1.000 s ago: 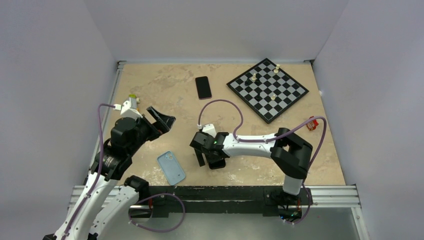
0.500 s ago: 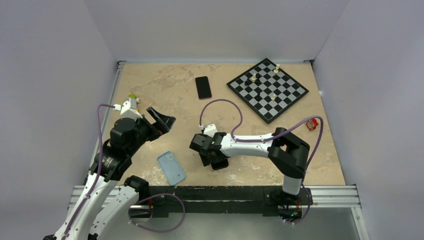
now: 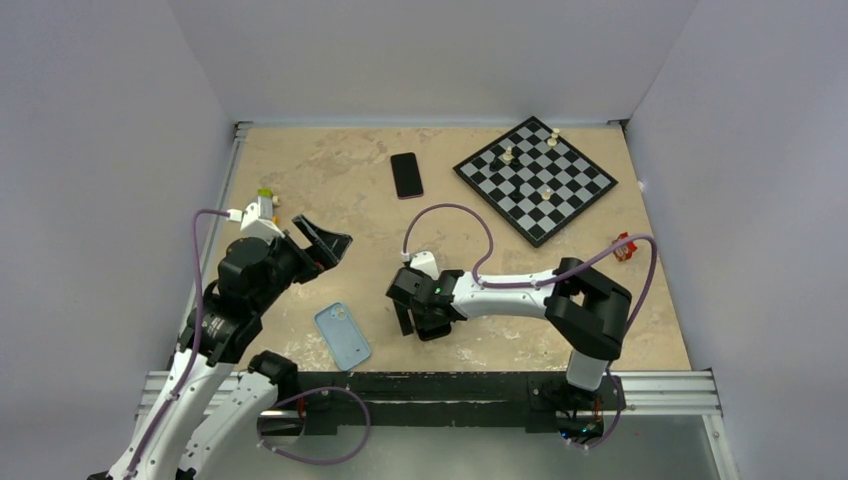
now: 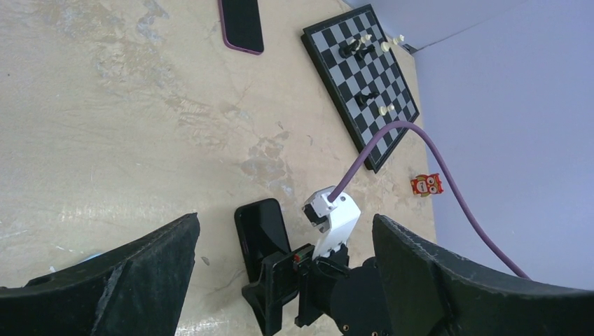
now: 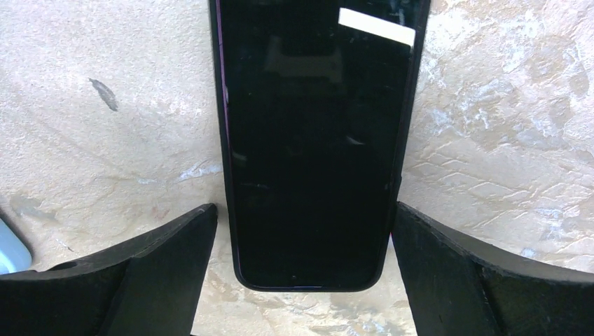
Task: Take the phone out of the phone case
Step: Pick up the phone at the center of the board.
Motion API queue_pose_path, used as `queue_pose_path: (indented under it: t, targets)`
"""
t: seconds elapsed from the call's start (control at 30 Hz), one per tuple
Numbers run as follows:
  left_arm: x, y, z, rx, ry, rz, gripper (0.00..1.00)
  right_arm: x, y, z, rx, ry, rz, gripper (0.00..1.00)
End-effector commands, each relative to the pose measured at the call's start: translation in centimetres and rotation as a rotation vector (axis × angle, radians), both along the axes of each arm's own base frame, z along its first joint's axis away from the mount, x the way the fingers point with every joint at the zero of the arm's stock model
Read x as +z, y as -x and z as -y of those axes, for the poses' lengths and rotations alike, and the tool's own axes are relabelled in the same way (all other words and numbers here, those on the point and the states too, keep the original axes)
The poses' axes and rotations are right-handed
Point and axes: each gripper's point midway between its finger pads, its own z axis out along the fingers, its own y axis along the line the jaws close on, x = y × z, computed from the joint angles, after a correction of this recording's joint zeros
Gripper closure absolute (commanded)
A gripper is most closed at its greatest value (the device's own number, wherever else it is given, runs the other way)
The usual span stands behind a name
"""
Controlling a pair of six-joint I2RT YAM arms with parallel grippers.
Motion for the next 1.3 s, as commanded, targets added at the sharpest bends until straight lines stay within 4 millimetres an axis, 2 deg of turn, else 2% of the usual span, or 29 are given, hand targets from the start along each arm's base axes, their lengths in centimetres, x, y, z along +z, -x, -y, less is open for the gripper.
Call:
queue_pose_path:
  t: [0.0, 0.1, 0.2, 0.27, 0.3, 0.33, 0.4, 0.5, 0.6, 0.63, 0.77, 0.97, 1.07, 1.27]
  targets:
    - [0.7, 0.1, 0.1, -0.008, 0.012, 0.023, 0.04, -4.7, 3.1, 1.6, 0.010, 0.046, -0.144, 0.03]
    - [0.9, 0.3, 0.1, -0.014, 0.015, 0.027, 0.04, -5.3, 3.5, 1.3, 0.008, -0.007, -0.175, 0.04]
    - [0.9, 0.3, 0.2, -0.016, 0.018, 0.027, 0.04, -5.9, 3.0, 1.9, -0.017, 0.019, -0.174, 0.05]
    - [0.9, 0.4, 0.2, -0.020, 0.016, 0.025, 0.04, -6.4, 2.6, 2.6, -0.028, 0.082, -0.169, 0.08]
    - [0.9, 0.4, 0.2, -0.022, 0.016, 0.023, 0.04, -6.4, 2.2, 2.9, -0.031, 0.115, -0.158, 0.13]
    - [0.9, 0.4, 0.2, -0.022, 0.016, 0.023, 0.04, -6.4, 1.8, 3.1, -0.028, 0.143, -0.146, 0.21]
    - [0.8, 0.4, 0.2, -0.021, 0.018, 0.020, 0.04, -5.8, 1.0, 3.7, -0.030, 0.191, -0.106, 0.43]
    - [0.8, 0.5, 0.1, -0.021, 0.008, 0.022, 0.04, -3.9, -0.1, 3.3, -0.018, 0.182, -0.041, 0.65]
    - [0.7, 0.4, 0.0, -0.019, -0.001, 0.020, 0.04, -1.8, -1.4, 3.1, 0.006, 0.180, 0.027, 0.97]
    - [0.7, 0.4, 0.0, -0.019, -0.004, 0.016, 0.03, -1.1, -1.7, 3.0, 0.016, 0.177, 0.048, 1.00]
    - [0.0, 0.3, 0.3, -0.024, -0.001, -0.021, 0.00, 1.6, -2.8, 2.6, 0.016, 0.117, 0.147, 1.00]
    - [-1.8, 0.3, 3.0, -0.125, 0.090, -0.108, 0.00, 5.9, -3.1, 2.4, -0.023, -0.136, 0.303, 1.00]
    - [-2.7, 0.3, 5.0, -0.205, 0.159, -0.143, 0.01, 7.1, -2.8, 3.2, -0.052, -0.224, 0.338, 1.00]
    - [-4.9, 1.1, 10.3, -0.490, 0.321, -0.235, 0.10, 10.2, -2.5, 3.1, 0.008, -0.356, 0.401, 1.00]
